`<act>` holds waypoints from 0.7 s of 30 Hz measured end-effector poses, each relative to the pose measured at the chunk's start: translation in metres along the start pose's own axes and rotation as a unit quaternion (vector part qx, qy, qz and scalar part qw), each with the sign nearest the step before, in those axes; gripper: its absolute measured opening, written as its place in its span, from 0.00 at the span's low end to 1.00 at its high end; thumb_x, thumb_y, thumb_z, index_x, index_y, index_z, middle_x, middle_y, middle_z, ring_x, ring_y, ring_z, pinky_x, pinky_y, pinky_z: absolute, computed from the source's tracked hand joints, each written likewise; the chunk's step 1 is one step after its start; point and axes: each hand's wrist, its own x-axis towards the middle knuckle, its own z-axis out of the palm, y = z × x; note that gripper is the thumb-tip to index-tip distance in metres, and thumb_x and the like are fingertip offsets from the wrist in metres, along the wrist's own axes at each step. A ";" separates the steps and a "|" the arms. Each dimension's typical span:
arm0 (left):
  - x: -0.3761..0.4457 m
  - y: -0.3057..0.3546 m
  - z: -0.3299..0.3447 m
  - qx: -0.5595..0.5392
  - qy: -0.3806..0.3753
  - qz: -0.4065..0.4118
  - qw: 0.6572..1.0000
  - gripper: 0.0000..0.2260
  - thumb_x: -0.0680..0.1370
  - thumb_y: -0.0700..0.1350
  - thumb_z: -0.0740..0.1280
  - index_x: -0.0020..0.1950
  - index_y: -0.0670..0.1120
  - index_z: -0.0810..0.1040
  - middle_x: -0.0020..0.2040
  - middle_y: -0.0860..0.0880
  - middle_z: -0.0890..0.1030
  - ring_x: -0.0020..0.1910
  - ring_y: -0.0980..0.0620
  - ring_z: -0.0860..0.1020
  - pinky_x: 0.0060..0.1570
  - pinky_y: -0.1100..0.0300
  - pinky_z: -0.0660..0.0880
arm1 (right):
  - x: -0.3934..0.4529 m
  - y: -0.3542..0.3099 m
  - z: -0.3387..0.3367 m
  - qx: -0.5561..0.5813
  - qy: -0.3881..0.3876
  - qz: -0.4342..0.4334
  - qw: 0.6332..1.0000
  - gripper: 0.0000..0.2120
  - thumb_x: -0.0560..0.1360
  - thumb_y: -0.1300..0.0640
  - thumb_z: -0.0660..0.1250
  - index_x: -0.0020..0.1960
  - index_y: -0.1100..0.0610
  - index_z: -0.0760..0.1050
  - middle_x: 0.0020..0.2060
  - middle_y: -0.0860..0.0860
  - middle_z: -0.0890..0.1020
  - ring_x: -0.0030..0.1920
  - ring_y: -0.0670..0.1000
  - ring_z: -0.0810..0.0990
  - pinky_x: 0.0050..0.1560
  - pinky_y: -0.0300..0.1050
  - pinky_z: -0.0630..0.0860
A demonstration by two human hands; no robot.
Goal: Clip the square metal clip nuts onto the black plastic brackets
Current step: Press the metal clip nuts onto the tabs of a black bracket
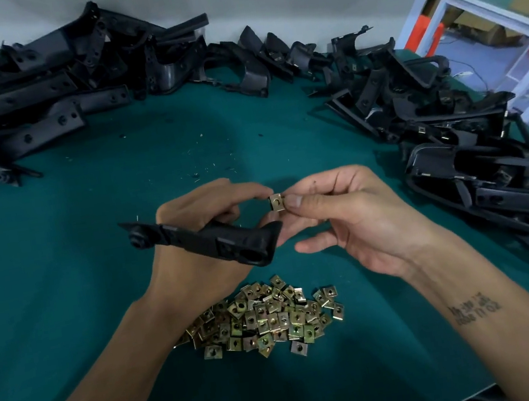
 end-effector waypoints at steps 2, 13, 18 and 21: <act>-0.001 0.000 0.000 -0.001 0.002 -0.003 1.000 0.06 0.73 0.45 0.76 0.49 0.48 0.83 0.33 0.59 0.70 0.29 0.58 0.67 0.30 0.67 0.65 | -0.001 -0.001 -0.001 -0.007 0.022 0.003 1.000 0.06 0.75 0.61 0.71 0.48 0.65 0.83 0.41 0.64 0.85 0.42 0.60 0.87 0.34 0.41 0.81; 0.001 -0.026 -0.015 0.073 -0.213 -0.150 0.963 0.11 0.69 0.62 0.70 0.46 0.57 0.80 0.42 0.62 0.81 0.41 0.61 0.80 0.39 0.57 0.79 | -0.007 0.008 -0.015 -0.006 0.130 -0.023 0.991 0.06 0.77 0.67 0.69 0.43 0.63 0.84 0.38 0.63 0.85 0.35 0.57 0.86 0.28 0.39 0.79; 0.003 -0.047 -0.027 0.244 -0.330 -0.183 0.893 0.21 0.68 0.75 0.62 0.56 0.67 0.72 0.45 0.64 0.77 0.43 0.61 0.77 0.44 0.56 0.77 | 0.001 0.024 -0.017 0.061 0.102 -0.026 0.993 0.06 0.75 0.65 0.70 0.43 0.60 0.85 0.39 0.63 0.85 0.36 0.57 0.86 0.31 0.40 0.81; 0.004 -0.058 -0.033 0.251 -0.286 -0.206 0.902 0.18 0.75 0.69 0.60 0.57 0.62 0.77 0.44 0.59 0.79 0.42 0.55 0.78 0.42 0.53 0.77 | 0.014 0.036 -0.017 0.068 0.092 -0.027 0.993 0.08 0.80 0.65 0.64 0.46 0.60 0.81 0.38 0.60 0.83 0.37 0.55 0.83 0.34 0.41 0.79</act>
